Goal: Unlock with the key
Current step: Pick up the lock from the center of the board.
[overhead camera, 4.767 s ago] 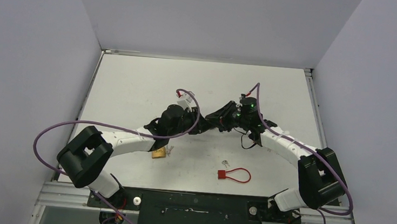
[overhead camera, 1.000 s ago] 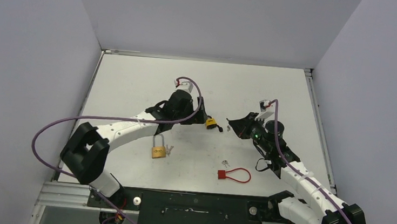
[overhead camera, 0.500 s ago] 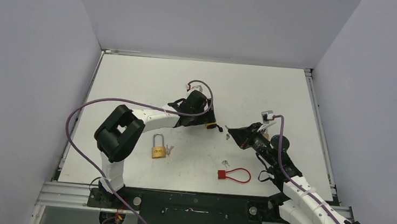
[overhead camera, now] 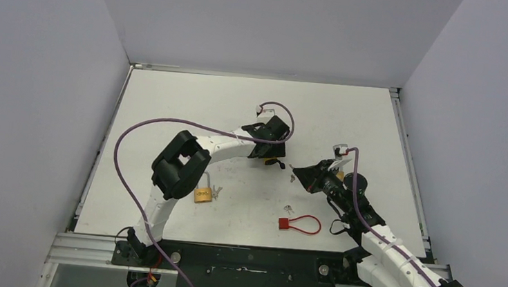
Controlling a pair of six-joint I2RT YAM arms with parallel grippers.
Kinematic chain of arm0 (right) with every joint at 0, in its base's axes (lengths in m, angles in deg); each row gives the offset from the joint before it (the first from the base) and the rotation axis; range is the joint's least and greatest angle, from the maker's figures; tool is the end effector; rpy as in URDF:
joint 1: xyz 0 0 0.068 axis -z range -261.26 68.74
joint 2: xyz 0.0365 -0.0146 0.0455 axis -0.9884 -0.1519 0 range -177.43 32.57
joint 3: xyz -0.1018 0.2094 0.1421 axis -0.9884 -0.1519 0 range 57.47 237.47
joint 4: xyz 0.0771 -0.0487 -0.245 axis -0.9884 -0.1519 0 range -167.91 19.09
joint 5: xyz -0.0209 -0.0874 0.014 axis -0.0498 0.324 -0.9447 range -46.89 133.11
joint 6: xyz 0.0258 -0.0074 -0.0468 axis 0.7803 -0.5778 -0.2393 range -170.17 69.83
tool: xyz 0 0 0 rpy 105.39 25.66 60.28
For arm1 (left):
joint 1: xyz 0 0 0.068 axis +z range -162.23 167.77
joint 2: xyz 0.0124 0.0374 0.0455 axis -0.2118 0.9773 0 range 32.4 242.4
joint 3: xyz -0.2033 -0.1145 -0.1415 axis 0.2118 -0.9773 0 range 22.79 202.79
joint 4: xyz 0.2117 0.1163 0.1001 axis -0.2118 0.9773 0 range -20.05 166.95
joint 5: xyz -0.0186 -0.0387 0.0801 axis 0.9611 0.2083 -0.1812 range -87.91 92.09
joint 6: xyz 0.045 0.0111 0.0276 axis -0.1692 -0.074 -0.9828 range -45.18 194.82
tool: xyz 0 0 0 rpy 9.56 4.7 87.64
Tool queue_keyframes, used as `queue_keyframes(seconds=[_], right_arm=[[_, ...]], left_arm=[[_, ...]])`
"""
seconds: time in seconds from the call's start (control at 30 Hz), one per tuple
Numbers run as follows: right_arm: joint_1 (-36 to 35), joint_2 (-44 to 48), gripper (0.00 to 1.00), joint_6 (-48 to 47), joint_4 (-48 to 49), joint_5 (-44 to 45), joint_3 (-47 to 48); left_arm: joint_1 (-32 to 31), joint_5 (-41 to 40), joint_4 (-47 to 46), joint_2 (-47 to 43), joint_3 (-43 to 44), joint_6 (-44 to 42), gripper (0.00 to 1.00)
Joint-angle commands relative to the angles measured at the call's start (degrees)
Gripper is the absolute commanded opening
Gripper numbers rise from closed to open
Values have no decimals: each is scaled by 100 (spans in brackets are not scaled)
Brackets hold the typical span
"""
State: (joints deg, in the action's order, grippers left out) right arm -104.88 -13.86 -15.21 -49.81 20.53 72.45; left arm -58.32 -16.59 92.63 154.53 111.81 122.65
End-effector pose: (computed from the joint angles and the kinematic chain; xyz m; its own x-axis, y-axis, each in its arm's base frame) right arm 0.1626 0.0860 0.2089 -0.5453 0.3390 -0.7666 -0.4925 0.6105 0.6203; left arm 0.3265 -0.3227 0.1645 -0.7982 -0.1830 -0.5739 -0.0505 0.9697 -0.2389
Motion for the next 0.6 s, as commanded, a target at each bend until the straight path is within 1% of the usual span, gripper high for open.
queue_keyframes(seconds=[0.0,0.07,0.17,0.27,0.33,0.47,0.57], right_arm=[[15,-15,0,-153,-10,308,35],[15,-7,0,-165,-38,317,33],[6,-14,0,-143,-28,285,31],[6,-37,0,-139,-13,233,35],[0,-25,0,-138,-13,214,39],[-11,-19,0,-120,-16,221,40],[-20,-36,0,-108,11,205,33]], left_arm=[[-79,-527,935,247,263,-388,68],[-74,-495,924,162,156,-437,56],[-60,-416,767,-127,-87,-532,44],[34,-152,600,-384,-319,-620,33],[162,115,470,-549,-525,-657,29],[528,954,64,-900,-1029,-707,22],[798,1608,-175,-1120,-1252,-743,20]])
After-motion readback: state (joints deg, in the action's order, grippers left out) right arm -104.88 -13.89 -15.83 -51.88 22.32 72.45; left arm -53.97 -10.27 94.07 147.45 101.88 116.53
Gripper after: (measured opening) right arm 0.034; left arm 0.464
